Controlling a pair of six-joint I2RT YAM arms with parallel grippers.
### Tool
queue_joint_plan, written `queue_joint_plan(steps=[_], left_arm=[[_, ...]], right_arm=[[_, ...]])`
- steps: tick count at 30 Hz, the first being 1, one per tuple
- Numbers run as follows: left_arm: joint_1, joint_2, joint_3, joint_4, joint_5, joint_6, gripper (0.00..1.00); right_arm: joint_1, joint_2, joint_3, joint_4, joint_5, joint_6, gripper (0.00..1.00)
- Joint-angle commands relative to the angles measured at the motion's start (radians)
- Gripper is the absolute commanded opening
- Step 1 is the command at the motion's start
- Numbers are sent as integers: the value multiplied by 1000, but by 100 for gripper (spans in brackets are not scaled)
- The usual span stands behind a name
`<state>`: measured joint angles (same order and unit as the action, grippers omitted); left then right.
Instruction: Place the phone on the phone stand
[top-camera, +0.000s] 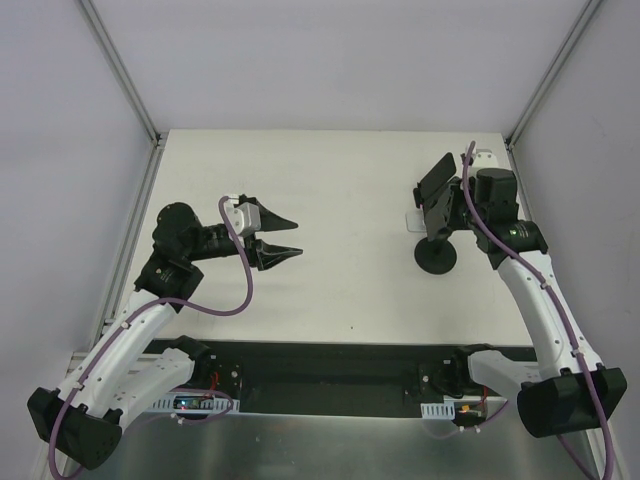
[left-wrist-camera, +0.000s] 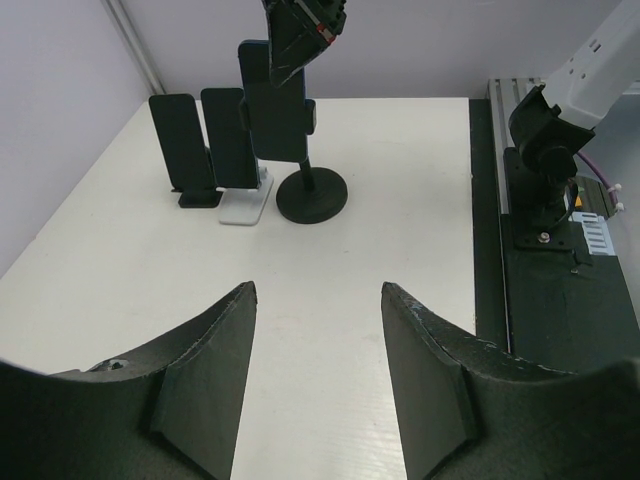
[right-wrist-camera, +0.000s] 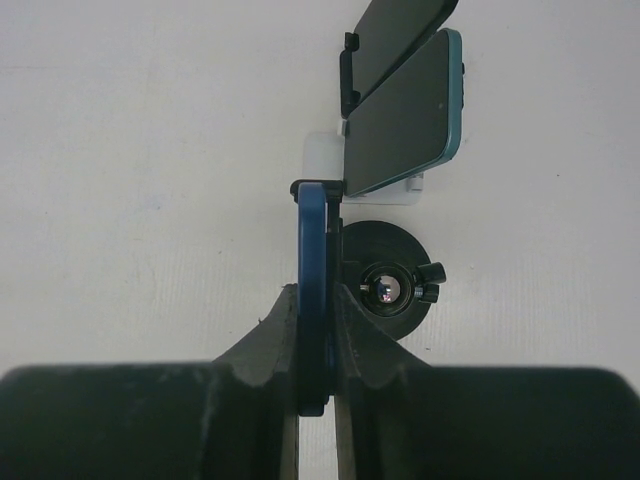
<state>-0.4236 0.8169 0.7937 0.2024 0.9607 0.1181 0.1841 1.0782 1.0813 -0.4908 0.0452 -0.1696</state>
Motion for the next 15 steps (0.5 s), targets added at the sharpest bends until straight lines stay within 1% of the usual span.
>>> queue_joint_plan(steps=[1,3,4,6,7,8,9,10,11,12,15], left_arm=[[9,-5,4,48,29,-9,52],[9,-2,7,48,23,-15,54],[9,1,9,48,18,-21,58],[9,5,19,48,12,-40,61],[9,11,24,48,3,-47,62],[11,14,36,49,-16,-58,63],[11,16,41,51,-33,-87,64],[9,19,47,54,-75,-104,64],[9,21,65,49,-95,-116,64],[9,24,74,43,-111,-148,64],[11,21,113,25,-212,-208,66]], right_arm=[[-26,12,29,-52,48,-19,0],[-32,12,26,-58,38,-15,1],[-32,9,28,-61,27,-11,17],[-32,5,28,-68,27,-5,41],[-32,-1,37,-75,28,-4,57],[-32,-6,45,-90,27,5,64],[-31,-9,52,-100,28,8,74],[-28,-26,68,-109,44,15,79],[-28,-35,75,-130,44,22,83],[-23,-44,84,-141,44,25,89],[-6,-83,143,-210,77,32,94]])
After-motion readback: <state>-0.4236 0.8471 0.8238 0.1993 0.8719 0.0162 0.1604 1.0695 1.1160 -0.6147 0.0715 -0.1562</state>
